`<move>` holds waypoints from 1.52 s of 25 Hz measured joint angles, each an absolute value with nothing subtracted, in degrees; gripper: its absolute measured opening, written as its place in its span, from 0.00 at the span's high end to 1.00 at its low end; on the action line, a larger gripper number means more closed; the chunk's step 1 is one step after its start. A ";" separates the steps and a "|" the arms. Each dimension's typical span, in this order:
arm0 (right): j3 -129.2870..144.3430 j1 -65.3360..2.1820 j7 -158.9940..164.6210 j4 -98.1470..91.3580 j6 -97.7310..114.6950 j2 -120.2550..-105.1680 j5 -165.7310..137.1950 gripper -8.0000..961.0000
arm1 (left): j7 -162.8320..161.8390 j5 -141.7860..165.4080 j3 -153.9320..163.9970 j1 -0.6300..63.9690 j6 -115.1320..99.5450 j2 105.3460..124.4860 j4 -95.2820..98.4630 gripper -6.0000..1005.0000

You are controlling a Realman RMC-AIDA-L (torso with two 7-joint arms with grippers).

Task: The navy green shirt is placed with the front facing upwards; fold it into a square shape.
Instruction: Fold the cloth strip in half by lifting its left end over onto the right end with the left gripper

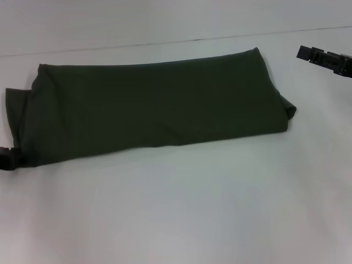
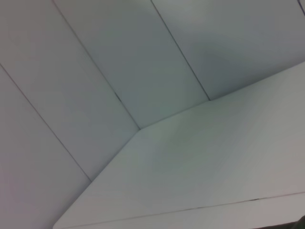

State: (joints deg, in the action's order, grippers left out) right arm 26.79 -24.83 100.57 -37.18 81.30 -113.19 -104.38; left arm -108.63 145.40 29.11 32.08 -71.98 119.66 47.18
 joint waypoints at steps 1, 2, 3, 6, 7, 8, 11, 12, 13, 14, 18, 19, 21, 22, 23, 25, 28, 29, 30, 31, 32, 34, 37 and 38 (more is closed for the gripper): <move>26.76 -24.83 100.55 -37.18 81.30 -113.19 -104.37 0.33 | -108.65 145.42 29.26 32.10 -71.96 119.65 47.19 0.41; 26.74 -24.84 100.54 -37.18 81.30 -113.19 -104.37 0.33 | -108.65 145.43 29.50 32.13 -71.92 119.65 47.18 0.45; 26.73 -24.84 100.53 -37.18 81.30 -113.19 -104.37 0.33 | -108.65 145.45 29.72 32.14 -71.83 119.64 47.16 0.49; 26.72 -24.75 100.52 -37.18 81.30 -113.19 -104.37 0.33 | -108.66 145.51 30.12 32.18 -71.72 119.67 47.10 0.61; 26.72 -24.73 100.51 -37.18 81.30 -113.19 -104.37 0.33 | -108.66 145.51 30.11 32.21 -71.71 119.68 47.10 0.65; 26.71 -24.71 100.51 -37.18 81.30 -113.19 -104.36 0.33 | -108.66 145.52 30.11 32.24 -71.71 119.68 47.10 0.69; 26.71 -24.65 100.49 -37.18 81.30 -113.19 -104.34 0.33 | -108.64 145.52 30.10 32.34 -71.72 119.70 47.17 0.80; 26.71 -24.62 100.48 -37.18 81.30 -113.19 -104.33 0.33 | -108.64 145.52 30.10 32.38 -71.71 119.70 47.20 0.84; 26.71 -24.61 100.46 -37.18 81.30 -113.19 -104.33 0.33 | -108.64 145.51 30.09 32.40 -71.66 119.69 47.20 0.88; 26.71 -24.61 100.43 -37.18 81.30 -113.19 -104.32 0.33 | -108.61 145.51 30.08 32.42 -71.59 119.67 47.19 0.90; 26.72 -24.63 100.36 -37.18 81.30 -113.19 -104.32 0.33 | -108.44 145.52 30.06 32.54 -71.60 119.65 47.20 0.97; 26.71 -24.66 100.36 -37.18 81.30 -113.21 -104.32 0.33 | -108.40 145.51 30.06 32.56 -71.66 119.64 47.20 0.97; 26.76 -24.71 100.38 -37.16 81.21 -113.24 -104.44 0.33 | -108.30 145.53 30.05 32.56 -71.72 119.63 47.21 0.97; 26.86 -24.70 100.41 -37.14 81.14 -113.27 -104.54 0.33 | -108.26 145.54 30.04 32.54 -71.75 119.63 47.25 0.97; 27.02 -24.63 100.45 -37.12 81.03 -113.27 -104.65 0.33 | -108.15 145.55 29.95 32.46 -71.81 119.60 47.34 0.97; 27.18 -24.36 100.51 -37.09 80.92 -113.28 -104.87 0.33 | -108.03 145.55 29.82 32.31 -72.08 119.55 47.51 0.97; 26.88 -24.06 101.24 -37.09 80.76 -113.15 -107.09 0.33 | -108.01 145.55 29.85 32.12 -72.68 119.53 47.81 0.97; 26.79 -24.01 101.90 -37.08 80.64 -113.06 -108.36 0.33 | -108.01 145.55 29.87 32.09 -72.84 119.53 47.90 0.97; 26.75 -23.98 102.74 -37.08 80.49 -112.95 -109.59 0.33 | -108.01 145.55 29.83 32.06 -72.95 119.51 47.94 0.97; 26.73 -23.98 103.53 -37.08 80.33 -112.87 -110.72 0.33 | -107.98 145.54 29.76 32.04 -73.05 119.48 47.96 0.97; 26.70 -23.99 104.44 -37.10 80.20 -112.79 -111.80 0.33 | -107.97 145.52 29.72 32.03 -73.20 119.46 47.97 0.97; 26.60 -23.93 106.69 -37.14 79.57 -112.53 -113.67 0.33 | -107.93 145.51 29.79 32.02 -73.41 119.45 47.99 0.97; 26.56 -23.70 111.62 -37.14 78.21 -111.92 -115.89 0.33 | -107.93 145.53 30.00 32.01 -73.52 119.44 47.99 0.97; 26.61 -23.67 113.61 -37.15 77.91 -111.60 -116.98 0.33 | -107.90 145.53 29.99 32.01 -73.58 119.44 47.99 0.97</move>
State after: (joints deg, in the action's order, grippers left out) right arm 26.61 -23.67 113.61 -37.15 77.91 -111.60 -116.98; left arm -107.89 145.53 29.99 32.01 -73.58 119.44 47.99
